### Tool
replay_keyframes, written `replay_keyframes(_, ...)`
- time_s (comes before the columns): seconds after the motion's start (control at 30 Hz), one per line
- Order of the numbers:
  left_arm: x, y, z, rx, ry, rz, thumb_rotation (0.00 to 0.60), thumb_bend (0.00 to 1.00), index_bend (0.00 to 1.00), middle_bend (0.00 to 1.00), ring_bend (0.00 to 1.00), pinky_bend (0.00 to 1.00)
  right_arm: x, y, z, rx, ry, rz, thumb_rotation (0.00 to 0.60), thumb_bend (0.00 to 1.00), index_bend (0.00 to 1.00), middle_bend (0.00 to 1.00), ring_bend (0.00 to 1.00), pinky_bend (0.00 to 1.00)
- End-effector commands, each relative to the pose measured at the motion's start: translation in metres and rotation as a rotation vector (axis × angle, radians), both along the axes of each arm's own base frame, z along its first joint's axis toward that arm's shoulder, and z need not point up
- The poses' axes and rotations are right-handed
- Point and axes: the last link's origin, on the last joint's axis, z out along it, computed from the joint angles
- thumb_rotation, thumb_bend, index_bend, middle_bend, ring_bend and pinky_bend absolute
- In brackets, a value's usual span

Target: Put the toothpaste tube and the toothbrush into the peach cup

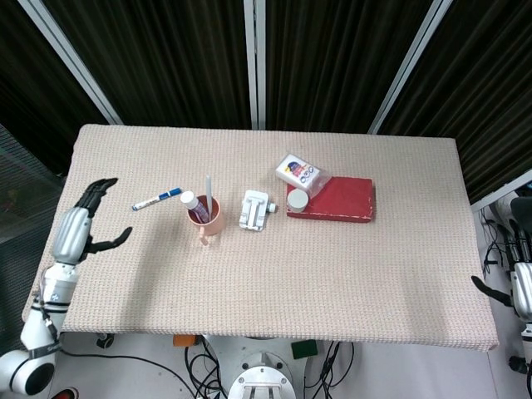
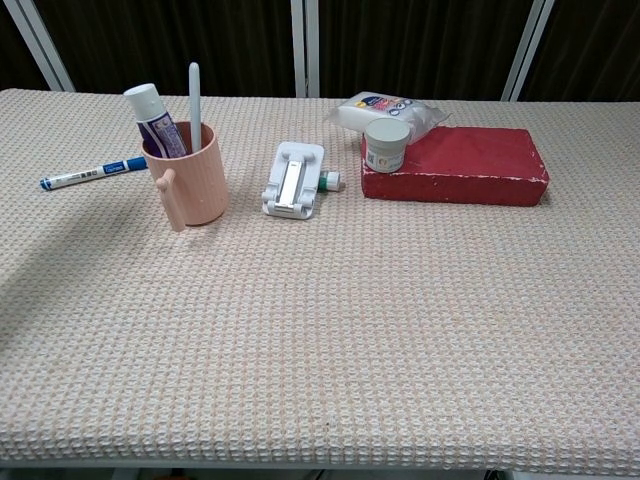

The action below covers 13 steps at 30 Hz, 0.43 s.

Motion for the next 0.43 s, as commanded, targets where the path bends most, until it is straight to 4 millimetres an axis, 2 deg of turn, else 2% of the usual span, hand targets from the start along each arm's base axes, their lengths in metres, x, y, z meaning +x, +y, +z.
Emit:
replay_keyframes(0.03,-0.059,-0.082,0.019,0.057,0.554,0.194,0.209,0.05,0.1,0.06,0.02,0.2,-0.01,0.003,-0.005,-0.008,0.057,-0.029,0.6,0.27,0.0,0.0,0.0,0.0)
replay_keyframes(0.07,-0.06,-0.086,0.02,0.064,0.59,0.196,0.142,0.03,0.1,0.05,0.01,0.19,-0.01,0.003,-0.007,-0.003,0.059,-0.032,0.6,0.26,0.0,0.0,0.0,0.0)
replay_keyframes(0.13,-0.062,-0.091,0.022,0.08,0.639,0.195,0.075,0.03,0.1,0.05,0.01,0.19,-0.008,0.003,-0.009,0.002,0.053,-0.022,0.6,0.24,0.0,0.0,0.0,0.0)
replay_keyframes(0.3,-0.062,-0.102,0.02,0.06,0.634,0.18,0.008,0.03,0.1,0.05,0.01,0.19,-0.004,0.005,-0.01,0.009,0.062,-0.001,0.572,0.32,0.0,0.0,0.0,0.0)
replay_keyframes(0.43,-0.062,-0.107,0.017,0.043,0.601,0.18,0.003,0.03,0.1,0.05,0.01,0.19,-0.004,0.006,-0.012,0.025,0.059,-0.002,0.568,0.33,0.0,0.0,0.0,0.0)
